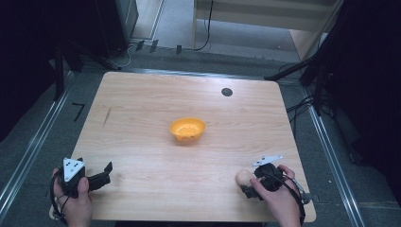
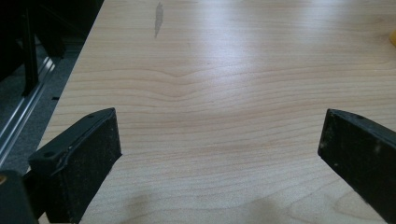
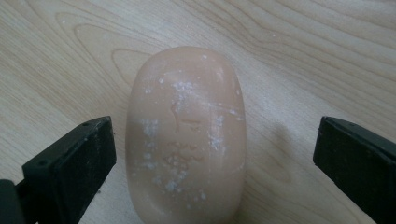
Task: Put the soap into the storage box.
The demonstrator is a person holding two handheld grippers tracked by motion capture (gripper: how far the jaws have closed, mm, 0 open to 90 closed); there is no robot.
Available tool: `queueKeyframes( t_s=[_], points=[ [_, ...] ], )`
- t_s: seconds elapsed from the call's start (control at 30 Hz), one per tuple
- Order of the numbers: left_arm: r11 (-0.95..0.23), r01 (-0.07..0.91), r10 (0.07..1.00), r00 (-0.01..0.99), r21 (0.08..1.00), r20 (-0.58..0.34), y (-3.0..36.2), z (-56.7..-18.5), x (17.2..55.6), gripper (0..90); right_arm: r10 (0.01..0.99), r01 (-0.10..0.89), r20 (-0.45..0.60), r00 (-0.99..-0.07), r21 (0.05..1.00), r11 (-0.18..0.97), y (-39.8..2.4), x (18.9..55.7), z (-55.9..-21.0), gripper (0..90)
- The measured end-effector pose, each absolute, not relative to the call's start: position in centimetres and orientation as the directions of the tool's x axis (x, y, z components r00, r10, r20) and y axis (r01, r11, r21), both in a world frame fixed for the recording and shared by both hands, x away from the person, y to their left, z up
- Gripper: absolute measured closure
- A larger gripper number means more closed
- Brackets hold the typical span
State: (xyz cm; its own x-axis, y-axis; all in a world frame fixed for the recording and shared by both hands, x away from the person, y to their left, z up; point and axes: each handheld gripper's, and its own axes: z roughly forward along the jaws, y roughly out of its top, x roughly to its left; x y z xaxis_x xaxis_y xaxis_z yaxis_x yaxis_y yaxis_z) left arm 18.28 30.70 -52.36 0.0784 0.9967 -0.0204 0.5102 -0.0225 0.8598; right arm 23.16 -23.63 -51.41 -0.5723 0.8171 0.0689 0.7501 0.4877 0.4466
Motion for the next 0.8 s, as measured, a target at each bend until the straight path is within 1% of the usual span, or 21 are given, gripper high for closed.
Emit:
queueKeyframes(
  t_s=[0.07,0.2,0.3,0.43,0.47,0.5,0.8],
  points=[
    [-0.022,0.509,0.997,0.079,0.86,-0.022,30.7,-52.4,18.3,0.0,0.819,0.753,0.072,-0.569,0.445,0.484,-23.5,23.2,-51.5,1.5],
    [-0.021,0.511,0.997,0.079,0.859,-0.022,30.7,-52.4,18.3,0.0,0.82,0.751,0.068,-0.569,0.45,0.484,-23.3,23.1,-51.6,12.2],
    [-0.021,0.511,0.997,0.079,0.859,-0.023,30.7,-52.4,18.3,0.0,0.817,0.751,0.074,-0.571,0.449,0.484,-23.2,23.1,-51.7,14.6],
    [-0.019,0.511,0.997,0.079,0.859,-0.024,30.7,-52.4,18.3,0.0,0.81,0.747,0.078,-0.581,0.445,0.494,-23.0,23.1,-51.7,21.9],
    [-0.02,0.511,0.997,0.079,0.859,-0.024,30.7,-52.4,18.3,0.0,0.809,0.747,0.08,-0.583,0.445,0.494,-22.9,23.1,-51.8,24.5],
    [-0.02,0.511,0.997,0.079,0.859,-0.024,30.7,-52.4,18.3,0.0,0.804,0.746,0.088,-0.589,0.442,0.498,-22.8,23.1,-51.8,29.7],
    [-0.023,0.512,0.997,0.08,0.859,-0.021,30.7,-52.4,18.3,0.0,0.805,0.745,0.053,-0.591,0.42,0.518,-22.5,23.0,-51.8,33.1]
  ],
)
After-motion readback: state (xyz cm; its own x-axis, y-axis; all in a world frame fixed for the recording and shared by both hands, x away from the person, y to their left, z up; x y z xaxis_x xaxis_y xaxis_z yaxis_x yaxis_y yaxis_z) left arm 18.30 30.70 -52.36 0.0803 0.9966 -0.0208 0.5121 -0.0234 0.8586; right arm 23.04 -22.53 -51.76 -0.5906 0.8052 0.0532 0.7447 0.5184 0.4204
